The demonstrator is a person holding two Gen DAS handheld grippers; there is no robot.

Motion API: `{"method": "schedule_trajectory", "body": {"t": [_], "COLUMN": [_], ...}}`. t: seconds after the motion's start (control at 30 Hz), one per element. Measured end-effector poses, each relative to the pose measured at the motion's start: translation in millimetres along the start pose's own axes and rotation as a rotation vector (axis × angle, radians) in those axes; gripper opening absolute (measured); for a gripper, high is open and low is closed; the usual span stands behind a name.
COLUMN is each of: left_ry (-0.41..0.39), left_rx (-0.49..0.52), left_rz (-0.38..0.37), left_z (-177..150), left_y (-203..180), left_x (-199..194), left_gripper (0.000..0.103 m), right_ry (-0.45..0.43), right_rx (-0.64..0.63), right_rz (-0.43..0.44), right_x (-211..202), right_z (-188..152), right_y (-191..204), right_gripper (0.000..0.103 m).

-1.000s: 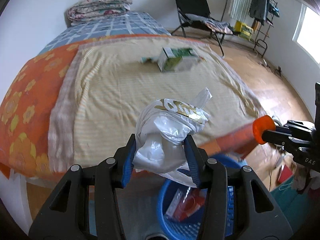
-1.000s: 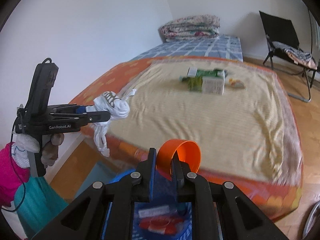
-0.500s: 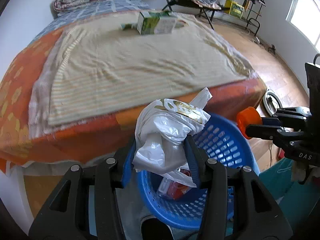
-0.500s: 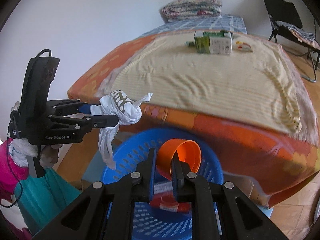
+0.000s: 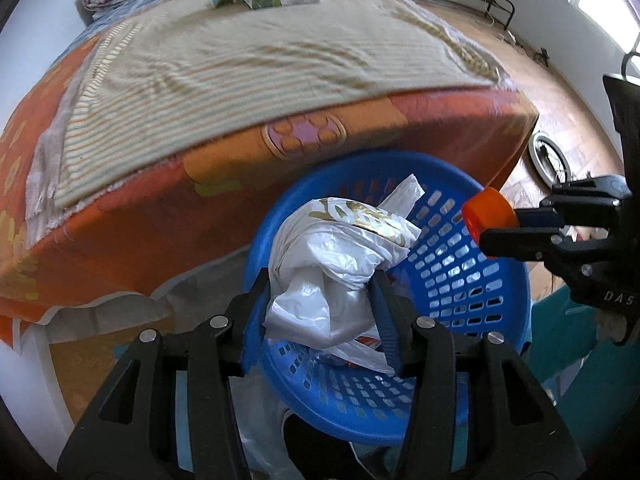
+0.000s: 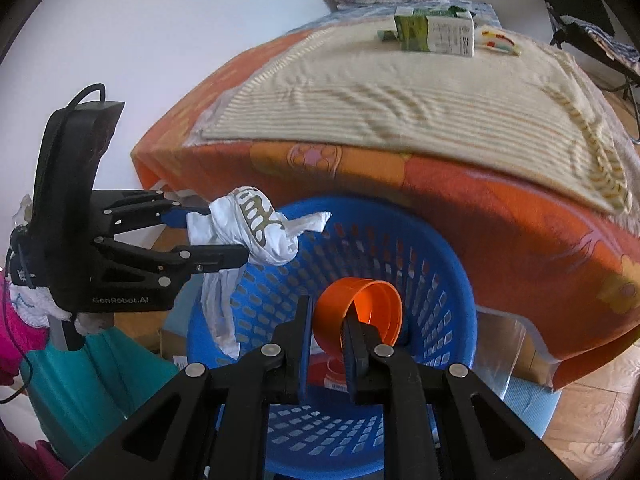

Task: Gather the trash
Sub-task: 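Carry the bag and orange cap to the blue basket and release both, then move both open tools back over the bed toward the milk carton and wrapper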

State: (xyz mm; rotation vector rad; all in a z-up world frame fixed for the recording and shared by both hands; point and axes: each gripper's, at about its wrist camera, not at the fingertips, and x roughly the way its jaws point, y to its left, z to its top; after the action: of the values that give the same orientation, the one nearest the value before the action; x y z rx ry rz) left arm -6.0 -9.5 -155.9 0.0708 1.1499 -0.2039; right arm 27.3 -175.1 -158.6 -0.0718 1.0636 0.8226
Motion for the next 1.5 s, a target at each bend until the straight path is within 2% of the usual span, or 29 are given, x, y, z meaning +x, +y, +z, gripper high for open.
{"method": "schedule_trajectory", "body": {"t": [0.17, 0.4, 0.53, 0.67, 0.83, 1.0, 1.23, 1.5], "left_ry": [0.019, 0.030, 0.038, 0.042, 0.047, 0.053, 0.056, 0.049], "left_rx": [0.028, 0.044, 0.043, 0.045, 0.047, 0.047, 0.041, 0.025], "left_rz": [0.009, 0.017, 0.022, 0.034, 0.037, 0.040, 0.041, 0.031], "left_z": [-4, -5, -4, -4, -4, -4, -3, 4], "left_y": [-5, -9, -8, -8, -8, -9, -8, -5], "left_x": [5, 10, 12, 14, 15, 17, 18, 16], "left_gripper": [0.050, 0.061, 0.062, 0.069, 0.069, 0.069, 0.069, 0.070], "right_ry": [0.013, 0.026, 0.027, 0.024, 0.013, 0.003, -0.011, -0.045], "right_rx": [0.017, 0.036, 0.043, 0.051, 0.059, 0.069, 0.079, 0.093], "right_rz": [-0.004, -0.008, -0.013, -0.020, -0.036, -0.052, -0.077, -0.119], "right_x": [5, 8, 8, 7, 6, 4, 1, -5], "right_z": [-2, -2, -2, -2, -1, 0, 1, 6], "right_y": [-5, -10, -11, -12, -13, -15, -18, -23], "right_gripper": [0.013, 0.015, 0.027, 0.030, 0.054, 0.065, 0.078, 0.083]}}
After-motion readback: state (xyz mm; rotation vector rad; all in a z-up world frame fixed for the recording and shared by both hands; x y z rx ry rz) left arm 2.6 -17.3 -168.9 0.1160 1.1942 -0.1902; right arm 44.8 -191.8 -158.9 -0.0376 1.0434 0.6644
